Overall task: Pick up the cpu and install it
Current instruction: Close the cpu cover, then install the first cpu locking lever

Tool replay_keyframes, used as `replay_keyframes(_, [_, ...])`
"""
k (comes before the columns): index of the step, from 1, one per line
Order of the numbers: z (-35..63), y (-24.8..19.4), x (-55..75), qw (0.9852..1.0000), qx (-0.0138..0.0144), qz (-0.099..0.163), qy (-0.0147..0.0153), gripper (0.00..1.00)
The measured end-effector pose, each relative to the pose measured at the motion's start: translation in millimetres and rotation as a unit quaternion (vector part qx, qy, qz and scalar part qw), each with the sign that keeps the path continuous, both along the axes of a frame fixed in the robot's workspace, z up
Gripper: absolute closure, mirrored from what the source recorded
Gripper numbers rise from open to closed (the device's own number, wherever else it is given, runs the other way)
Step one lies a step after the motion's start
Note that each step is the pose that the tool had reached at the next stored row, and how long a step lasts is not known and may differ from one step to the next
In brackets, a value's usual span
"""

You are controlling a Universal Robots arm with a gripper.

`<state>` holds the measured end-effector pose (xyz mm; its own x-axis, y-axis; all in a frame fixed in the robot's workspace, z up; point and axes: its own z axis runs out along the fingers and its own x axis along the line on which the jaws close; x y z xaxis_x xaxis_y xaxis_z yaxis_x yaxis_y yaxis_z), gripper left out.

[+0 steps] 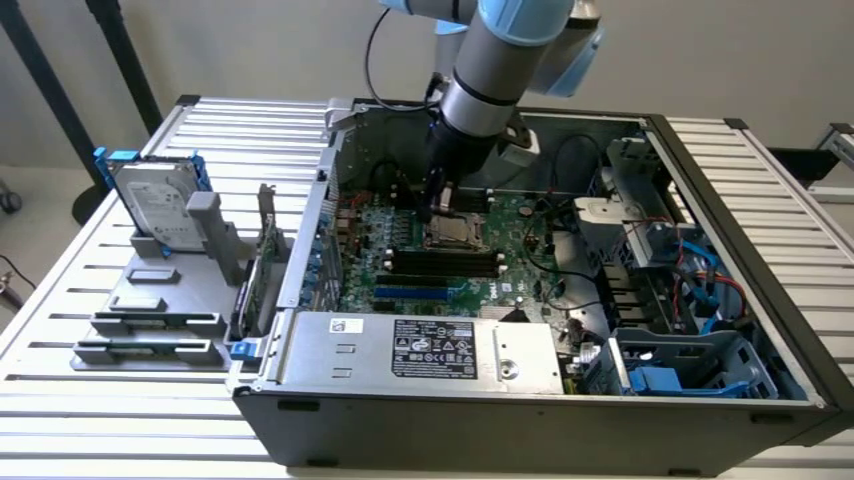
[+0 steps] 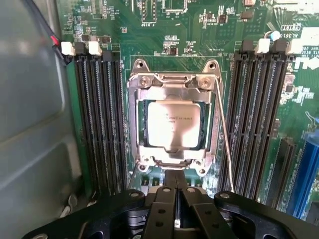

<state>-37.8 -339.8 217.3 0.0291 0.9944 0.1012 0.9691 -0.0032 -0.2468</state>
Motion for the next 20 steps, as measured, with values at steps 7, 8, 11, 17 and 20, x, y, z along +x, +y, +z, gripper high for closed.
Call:
replay_keyframes(7, [8.2, -3.2, -12.7, 0.9999, 0.0134, -0.001, 0.0024, 0.89])
replay_keyframes(8, [9.5, -3.8, -14.7, 0.9999, 0.0156, -0.001, 0.0029, 0.89])
replay_keyframes(11, [12.3, -5.8, -20.7, 0.9998, 0.0192, -0.001, 0.0043, 0.89])
replay_keyframes(17, [12.3, -6.4, -24.5, 0.9998, 0.0196, -0.001, 0.0046, 0.89])
replay_keyframes(20, [12.3, -6.4, -24.5, 0.9998, 0.0196, -0.001, 0.0046, 0.89])
